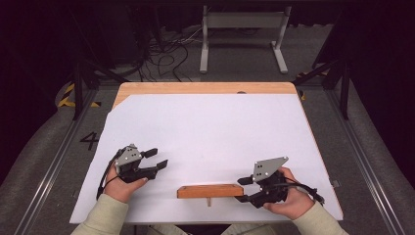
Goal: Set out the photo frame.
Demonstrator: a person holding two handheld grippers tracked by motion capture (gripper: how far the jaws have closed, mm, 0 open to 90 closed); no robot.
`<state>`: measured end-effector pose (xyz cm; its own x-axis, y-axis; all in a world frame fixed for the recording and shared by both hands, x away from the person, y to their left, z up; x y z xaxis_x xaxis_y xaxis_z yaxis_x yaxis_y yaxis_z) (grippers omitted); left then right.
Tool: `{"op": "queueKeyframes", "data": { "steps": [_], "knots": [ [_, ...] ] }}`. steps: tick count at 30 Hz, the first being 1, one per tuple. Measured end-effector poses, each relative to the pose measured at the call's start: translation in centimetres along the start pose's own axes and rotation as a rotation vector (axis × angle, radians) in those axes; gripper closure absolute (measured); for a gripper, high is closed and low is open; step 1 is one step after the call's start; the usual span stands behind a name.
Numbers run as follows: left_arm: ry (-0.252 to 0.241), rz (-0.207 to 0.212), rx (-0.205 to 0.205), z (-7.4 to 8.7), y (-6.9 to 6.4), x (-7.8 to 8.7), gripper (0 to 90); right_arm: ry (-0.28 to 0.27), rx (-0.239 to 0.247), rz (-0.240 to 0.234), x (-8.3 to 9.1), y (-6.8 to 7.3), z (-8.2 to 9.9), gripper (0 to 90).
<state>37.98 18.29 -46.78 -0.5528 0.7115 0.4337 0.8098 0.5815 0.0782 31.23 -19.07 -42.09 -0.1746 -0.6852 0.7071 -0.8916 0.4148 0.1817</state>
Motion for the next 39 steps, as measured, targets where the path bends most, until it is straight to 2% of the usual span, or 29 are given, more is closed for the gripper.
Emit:
{"op": "queueKeyframes", "data": {
  "steps": [8,12,13,14,15,17,19,23,28,31,34,36,37,39],
  "knots": [
    [-0.019,-0.010,-0.001,-0.2,0.1,0.0,38.7,0.019,-0.015,0.030,-0.2,-0.5,1.1,47.2],
    [-0.025,-0.014,0.000,-0.2,0.1,-0.1,38.8,0.063,-0.024,0.046,-0.4,-0.9,1.8,58.1],
    [-0.025,-0.014,0.000,-0.2,0.1,-0.1,38.8,0.063,-0.024,0.046,-0.4,-0.9,1.8,58.1],
    [-0.027,-0.016,0.001,-0.2,0.2,-0.1,38.8,0.090,-0.023,0.051,-0.6,-1.1,2.1,64.8],
    [-0.028,-0.016,0.001,-0.2,0.2,-0.1,38.8,0.104,-0.024,0.052,-0.7,-1.1,2.3,67.6],
    [-0.028,-0.019,-0.007,-0.2,0.3,-0.2,38.8,0.112,-0.025,0.052,-0.8,-1.2,2.3,70.6],
    [-0.025,-0.016,-0.002,-0.2,0.2,-0.3,38.8,0.131,-0.026,0.032,-1.1,-1.2,2.5,79.6],
    [-0.021,-0.015,-0.010,-0.2,0.2,-0.3,38.8,0.166,-0.021,-0.003,-1.7,-0.9,2.7,88.5],
    [-0.021,-0.016,-0.009,-0.2,0.1,-0.3,39.0,0.154,-0.023,-0.022,-2.4,-0.8,2.4,90.0],
    [-0.018,-0.013,-0.006,-0.2,0.1,-0.3,39.0,0.148,-0.042,-0.032,-2.8,-0.9,2.4,90.0],
    [-0.020,-0.015,-0.008,-0.2,0.1,-0.3,39.1,0.142,-0.056,-0.026,-2.9,-1.1,2.4,90.0],
    [-0.021,-0.016,-0.003,-0.2,0.1,-0.3,39.1,0.136,-0.090,-0.018,-3.2,-1.3,2.2,90.0],
    [-0.019,-0.018,-0.010,-0.3,0.1,-0.2,39.1,0.136,-0.090,-0.018,-3.2,-1.3,2.2,90.0],
    [-0.027,-0.019,-0.008,-0.3,0.1,-0.2,39.2,0.127,-0.110,0.008,-3.4,-1.5,1.9,90.0]
  ]
}}
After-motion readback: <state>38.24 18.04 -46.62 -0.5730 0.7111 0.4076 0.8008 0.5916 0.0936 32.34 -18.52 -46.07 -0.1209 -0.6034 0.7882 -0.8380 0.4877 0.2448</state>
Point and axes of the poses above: each handheld gripper's, and its own axes: x roughly backward along the jaws, z roughly out of its underside, y roughly to its left, the point moved 3 cm from there along -x, roughly forward along the jaws, and after that the axes turned 10 degrees about -x, right-handed, at the moved point
